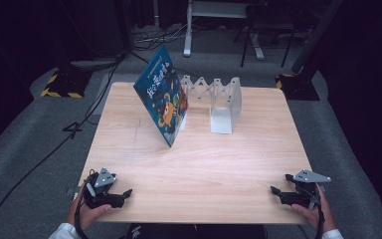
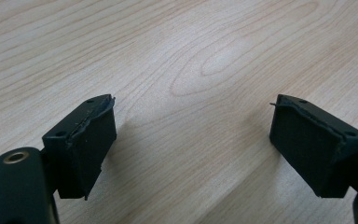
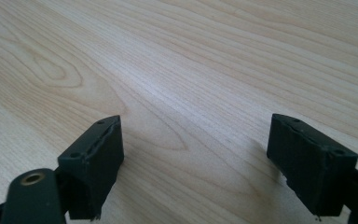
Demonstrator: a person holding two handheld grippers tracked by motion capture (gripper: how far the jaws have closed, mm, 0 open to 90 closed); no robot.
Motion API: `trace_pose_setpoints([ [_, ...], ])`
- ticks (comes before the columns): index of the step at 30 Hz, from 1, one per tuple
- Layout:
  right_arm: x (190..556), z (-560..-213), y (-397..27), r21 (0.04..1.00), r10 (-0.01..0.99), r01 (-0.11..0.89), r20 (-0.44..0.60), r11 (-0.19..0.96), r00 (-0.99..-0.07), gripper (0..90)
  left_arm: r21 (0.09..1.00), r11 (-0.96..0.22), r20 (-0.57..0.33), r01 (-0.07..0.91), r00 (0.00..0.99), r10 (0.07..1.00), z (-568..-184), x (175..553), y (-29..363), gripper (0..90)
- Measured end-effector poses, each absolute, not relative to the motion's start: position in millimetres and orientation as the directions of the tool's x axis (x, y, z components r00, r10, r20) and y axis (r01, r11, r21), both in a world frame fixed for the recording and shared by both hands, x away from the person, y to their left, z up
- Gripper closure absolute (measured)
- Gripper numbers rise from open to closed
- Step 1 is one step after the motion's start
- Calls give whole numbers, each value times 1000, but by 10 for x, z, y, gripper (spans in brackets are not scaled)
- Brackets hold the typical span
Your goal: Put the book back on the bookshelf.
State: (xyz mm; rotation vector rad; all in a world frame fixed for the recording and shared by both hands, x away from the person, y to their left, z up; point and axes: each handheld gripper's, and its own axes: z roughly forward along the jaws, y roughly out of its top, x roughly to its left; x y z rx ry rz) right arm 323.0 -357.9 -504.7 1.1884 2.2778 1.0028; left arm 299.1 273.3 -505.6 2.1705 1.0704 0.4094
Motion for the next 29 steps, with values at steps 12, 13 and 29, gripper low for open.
trace_pose_setpoints([
  [12,3233,-5048,-3579,741,823,550,-7,386,-569,188,691,-437,-12,576,614,789,-5059,2996,2731,148],
  [13,3233,-5048,-3579,741,823,550,-7,386,-569,188,692,-437,-12,575,614,789,-5059,2996,2731,148],
  [29,3230,-5045,-3583,743,816,545,-2,388,-578,212,688,-442,-11,576,617,787,-5055,3003,2731,148],
])
